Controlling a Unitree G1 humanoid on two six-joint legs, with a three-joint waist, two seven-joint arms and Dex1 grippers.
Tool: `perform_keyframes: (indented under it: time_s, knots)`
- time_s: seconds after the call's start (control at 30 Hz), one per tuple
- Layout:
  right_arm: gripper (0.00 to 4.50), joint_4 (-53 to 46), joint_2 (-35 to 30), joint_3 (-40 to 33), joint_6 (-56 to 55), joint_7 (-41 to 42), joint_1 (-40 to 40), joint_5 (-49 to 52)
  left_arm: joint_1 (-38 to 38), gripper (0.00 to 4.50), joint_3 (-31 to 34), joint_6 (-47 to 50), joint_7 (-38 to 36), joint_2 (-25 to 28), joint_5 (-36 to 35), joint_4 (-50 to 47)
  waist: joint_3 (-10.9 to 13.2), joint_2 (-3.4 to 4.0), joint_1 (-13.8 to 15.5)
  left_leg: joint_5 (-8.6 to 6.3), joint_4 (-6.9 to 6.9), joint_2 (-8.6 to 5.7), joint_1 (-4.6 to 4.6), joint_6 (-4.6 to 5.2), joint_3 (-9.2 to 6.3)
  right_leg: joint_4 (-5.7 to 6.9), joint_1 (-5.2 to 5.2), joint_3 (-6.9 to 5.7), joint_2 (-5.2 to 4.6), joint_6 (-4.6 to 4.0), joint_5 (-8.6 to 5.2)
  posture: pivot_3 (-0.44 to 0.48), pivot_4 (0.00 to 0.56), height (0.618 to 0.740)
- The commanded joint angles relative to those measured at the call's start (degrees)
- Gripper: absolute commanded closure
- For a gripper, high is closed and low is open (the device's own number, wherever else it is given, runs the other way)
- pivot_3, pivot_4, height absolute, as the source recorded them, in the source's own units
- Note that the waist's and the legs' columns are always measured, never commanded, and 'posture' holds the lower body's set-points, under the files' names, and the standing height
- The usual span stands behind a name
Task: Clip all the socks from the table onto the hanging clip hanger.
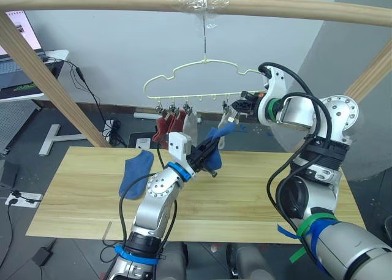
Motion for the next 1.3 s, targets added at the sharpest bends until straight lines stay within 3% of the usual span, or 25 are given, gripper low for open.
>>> perform_keyframes:
  time_s: [0.03,0.23,0.63,0.67,1.03,1.3]
  knots:
    - [4.5,0.45,-0.29,-0.84,0.45,-2.3,-0.81,2.48,-1.99,4.48,-1.01,-2.63,0.18,-0.71,0.87,0.57,0.0,0.0,0.0,0.0,0.0,0.0,0.0,0.0,0.0,0.0,0.0,0.0,0.0,0.0,0.0,-0.101,0.207,0.74]
    - [4.5,1.61,-0.36,-1.65,0.45,-5.26,-1.0,6.49,-3.53,4.48,-1.44,-3.95,0.21,-1.19,1.5,2.64,0.01,0.01,-0.02,-0.01,-0.01,0.0,-0.01,0.02,0.03,-0.05,0.0,0.01,0.01,0.01,0.01,-0.102,0.214,0.74]
    - [0.16,3.3,-5.17,-0.8,0.45,-4.7,-0.86,14.99,-3.84,4.5,-2.06,1.27,-3.18,-1.31,-2.44,-0.96,0.46,0.39,-0.18,-0.05,-0.02,0.01,-0.05,0.09,0.12,-0.14,-0.02,0.07,0.01,0.02,0.01,-0.109,0.213,0.74]
    - [0.03,2.61,-6.45,0.38,0.45,-3.3,0.01,15.48,-3.98,4.5,-1.77,3.61,-3.15,-1.97,-4.05,-1.11,0.46,0.39,-0.22,-0.06,-0.02,0.01,-0.05,0.1,0.14,-0.15,-0.02,0.07,0.01,0.02,0.01,-0.109,0.213,0.74]
    - [0.03,-2.64,-11.05,3.46,0.43,4.59,3.66,15.31,-7.27,4.5,1.24,15.81,-2.94,-5.68,-13.3,-0.68,0.49,0.4,-1.57,-0.08,0.0,0.01,-0.06,0.14,0.18,-0.18,-0.02,0.11,0.03,0.03,0.01,-0.144,0.211,0.74]
    - [0.03,-8.23,-11.96,5.75,-2.97,7.25,6.43,14.99,-9.09,4.5,1.52,14.54,-2.72,-4.65,-11.4,1.49,0.49,0.4,-1.71,-0.08,-0.01,0.01,-0.06,0.14,0.2,-0.18,-0.03,0.14,0.05,0.04,0.01,-0.146,0.208,0.74]
